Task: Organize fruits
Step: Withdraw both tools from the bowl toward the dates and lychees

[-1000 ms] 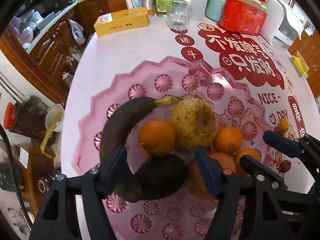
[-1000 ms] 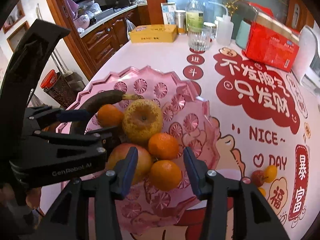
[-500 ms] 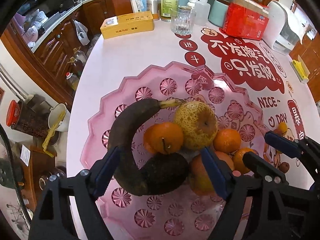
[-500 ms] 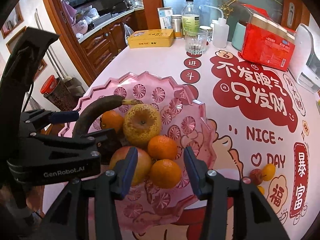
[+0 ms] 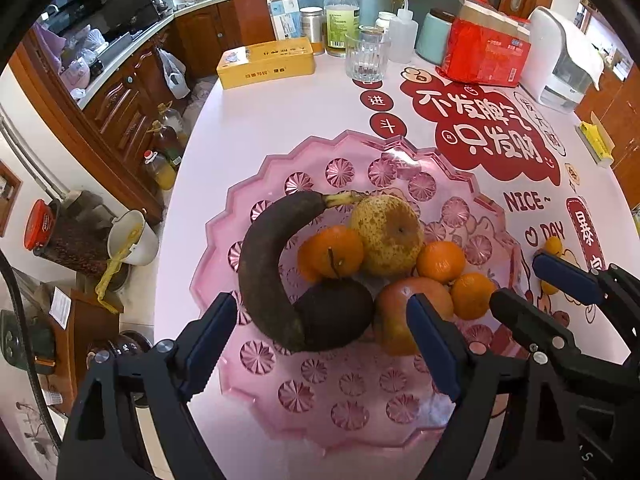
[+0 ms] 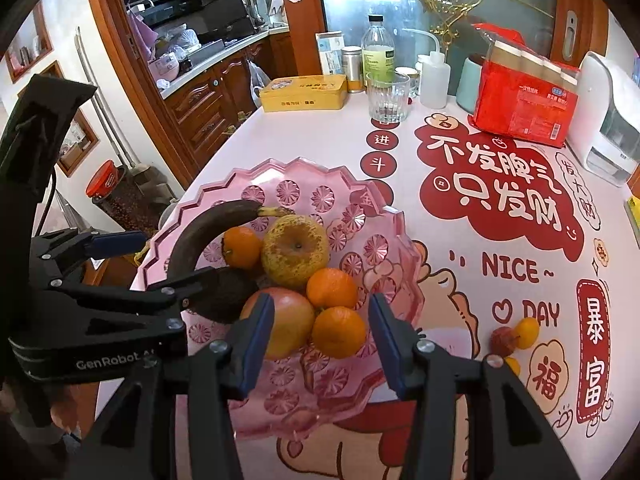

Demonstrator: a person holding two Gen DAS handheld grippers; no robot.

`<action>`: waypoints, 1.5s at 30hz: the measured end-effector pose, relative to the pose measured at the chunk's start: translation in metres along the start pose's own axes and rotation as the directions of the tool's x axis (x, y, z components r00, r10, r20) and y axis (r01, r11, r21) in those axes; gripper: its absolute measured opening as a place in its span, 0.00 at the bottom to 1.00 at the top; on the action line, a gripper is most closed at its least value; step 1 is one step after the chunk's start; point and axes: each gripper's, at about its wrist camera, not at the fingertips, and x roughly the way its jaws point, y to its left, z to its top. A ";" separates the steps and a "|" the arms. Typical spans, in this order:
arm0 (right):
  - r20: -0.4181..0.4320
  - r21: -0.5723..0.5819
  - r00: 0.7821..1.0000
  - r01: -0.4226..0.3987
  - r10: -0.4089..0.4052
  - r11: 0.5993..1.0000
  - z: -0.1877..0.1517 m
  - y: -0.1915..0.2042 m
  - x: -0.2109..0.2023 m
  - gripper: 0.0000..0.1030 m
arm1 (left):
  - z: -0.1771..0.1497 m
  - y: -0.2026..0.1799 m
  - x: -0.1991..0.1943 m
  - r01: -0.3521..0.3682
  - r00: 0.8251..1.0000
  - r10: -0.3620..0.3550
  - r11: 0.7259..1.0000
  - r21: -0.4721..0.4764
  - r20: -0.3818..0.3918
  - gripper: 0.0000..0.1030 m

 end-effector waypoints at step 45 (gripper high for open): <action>0.137 -0.048 0.990 0.044 -0.037 0.998 -0.059 -0.185 -0.127 0.52 | -0.054 -0.220 -0.069 0.000 0.997 0.002 1.000 -0.020 0.077 0.87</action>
